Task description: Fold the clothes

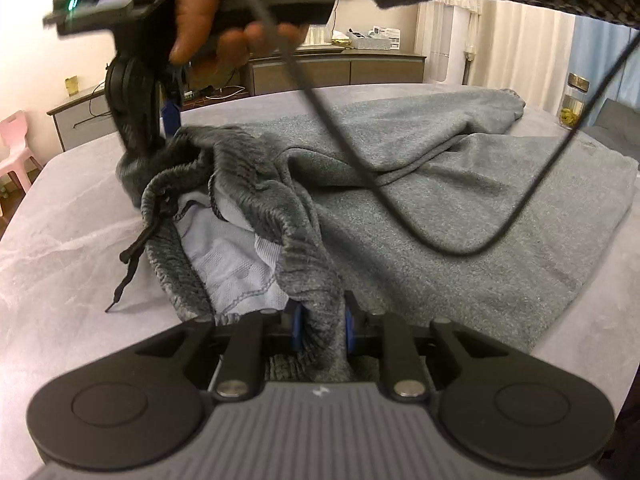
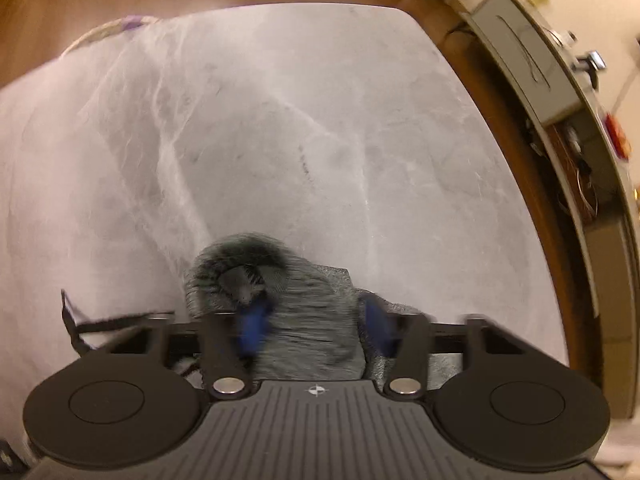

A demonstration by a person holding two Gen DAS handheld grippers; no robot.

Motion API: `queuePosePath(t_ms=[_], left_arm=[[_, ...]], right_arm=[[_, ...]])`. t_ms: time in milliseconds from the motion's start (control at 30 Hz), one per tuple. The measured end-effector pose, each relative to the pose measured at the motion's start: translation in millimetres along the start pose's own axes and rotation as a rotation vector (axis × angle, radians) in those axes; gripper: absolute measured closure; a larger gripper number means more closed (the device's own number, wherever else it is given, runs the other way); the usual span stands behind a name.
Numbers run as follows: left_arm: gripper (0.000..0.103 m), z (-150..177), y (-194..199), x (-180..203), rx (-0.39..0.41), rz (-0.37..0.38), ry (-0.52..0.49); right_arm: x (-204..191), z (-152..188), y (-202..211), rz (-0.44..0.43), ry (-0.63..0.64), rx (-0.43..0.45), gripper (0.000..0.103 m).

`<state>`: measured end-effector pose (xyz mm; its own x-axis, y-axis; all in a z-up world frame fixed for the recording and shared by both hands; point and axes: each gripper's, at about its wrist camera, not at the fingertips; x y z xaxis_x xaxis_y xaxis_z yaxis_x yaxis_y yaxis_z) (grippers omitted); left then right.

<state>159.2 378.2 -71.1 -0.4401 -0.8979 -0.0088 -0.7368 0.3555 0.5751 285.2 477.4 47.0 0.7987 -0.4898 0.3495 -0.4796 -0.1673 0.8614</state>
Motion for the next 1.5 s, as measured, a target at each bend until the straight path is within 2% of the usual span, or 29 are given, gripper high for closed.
queuePosePath(t_ms=[33, 67, 100, 133, 233, 267, 300, 333, 367, 400, 467, 500, 533, 600, 733, 833, 933, 1000, 1067, 1167, 1267, 1367, 1500], left_arm=[[0.084, 0.0, 2.2, -1.2, 0.004, 0.0, 0.005], [0.085, -1.2, 7.5, -5.8, 0.023, -0.013, 0.025], [0.086, -3.2, 14.8, -13.3, 0.054, -0.036, 0.056], [0.087, -5.2, 22.1, -20.7, 0.084, -0.06, 0.088], [0.091, -10.2, 35.1, -67.0, 0.171, -0.177, 0.284], [0.091, -10.7, 32.6, -83.4, 0.174, -0.236, 0.354], [0.091, -10.2, 28.0, -100.5, 0.167, -0.294, 0.428], [0.092, -8.1, 22.6, -115.8, 0.148, -0.339, 0.494], [0.091, -5.3, 18.1, -129.0, 0.128, -0.375, 0.549], [0.091, -2.4, 14.9, -139.6, 0.114, -0.393, 0.593], [0.087, 1.5, 13.8, -148.8, 0.106, -0.4, 0.632], [0.086, 1.7, 13.0, -148.7, 0.098, -0.403, 0.624], [0.086, 1.6, 11.8, -147.1, 0.085, -0.41, 0.61], [0.085, 1.7, 11.3, -145.3, 0.067, -0.42, 0.602], [0.082, 3.4, 3.4, -136.0, 0.034, -0.422, 0.567], [0.077, 7.5, 4.9, -137.9, 0.011, -0.466, 0.573], [0.077, 10.4, 8.6, -140.6, -0.009, -0.523, 0.581], [0.077, 9.2, 12.5, -138.1, -0.028, -0.589, 0.563], [0.077, 4.5, 16.5, -132.4, -0.05, -0.68, 0.52], [0.075, -7.7, 28.9, -125.7, -0.036, -0.802, 0.508], [0.075, -29.2, 48.6, -109.8, 0.065, -0.866, 0.516], [0.075, -54.8, 53.7, -87.3, 0.142, -0.848, 0.46], [0.075, -76.5, 28.0, -64.6, 0.101, -0.729, 0.4]], right_arm=[[2.1, -2.1, 7.9, 0.022, 0.007, 0.026, 0.093], [4.2, -4.2, 15.7, 0.043, 0.013, 0.051, 0.097], [8.2, -6.9, 26.6, 0.062, 0.006, 0.09, 0.098], [20.0, -11.1, 50.4, 0.07, -0.064, 0.184, 0.098], [58.7, -16.5, 118.3, 0.098, -0.335, 0.48, 0.098], [70.0, -17.8, 130.7, 0.12, -0.433, 0.562, 0.098], [79.0, -20.1, 124.9, 0.132, -0.534, 0.613, 0.097], [86.9, -22.9, 115.8, 0.141, -0.622, 0.65, 0.092], [90.1, -27.4, 93.4, 0.138, -0.646, 0.625, 0.079], [93.1, -29.5, 73.2, 0.131, -0.648, 0.548, 0.042], [101.5, -17.6, 53.0, 0.171, -0.715, 0.436, 0.039], [106.6, -0.3, 59.8, 0.15, -0.781, 0.466, 0.034], [110.8, 17.4, 67.1, 0.131, -0.838, 0.491, 0.024], [112.2, 57.7, 86.7, 0.108, -0.864, 0.515, 0.022], [106.8, 176.8, 135.8, 0.136, -0.888, 0.543, 0.018], [97.1, 291.8, 157.3, 0.18, -0.93, 0.47, 0.018], [86.6, 412.3, 168.0, 0.266, -1.004, 0.318, 0.018], [82.4, 487.4, 174.2, 0.32, -1.072, 0.228, 0.018], [80.1, 546.4, 179.8, 0.363, -1.12, 0.143, 0.018], [80.2, 592.6, 187.0, 0.342, -1.134, 0.087, 0.018], [111.4, 619.6, 213.2, 0.384, -1.197, 0.199, 0.018], [166.5, 646.1, 222.7, 0.458, -1.3, 0.32, 0.015], [245.9, 679.1, 208.6, 0.526, -1.428, 0.405, 0.015]])
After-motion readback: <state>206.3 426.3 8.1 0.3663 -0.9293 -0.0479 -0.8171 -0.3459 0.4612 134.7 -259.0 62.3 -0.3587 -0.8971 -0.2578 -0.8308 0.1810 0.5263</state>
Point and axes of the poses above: each gripper's, at about its wrist camera, not at the fingertips, and y roughly against the way its jaws point, x to its right, z to its underside, and after that the axes turned 7 degrees about x, right-handed
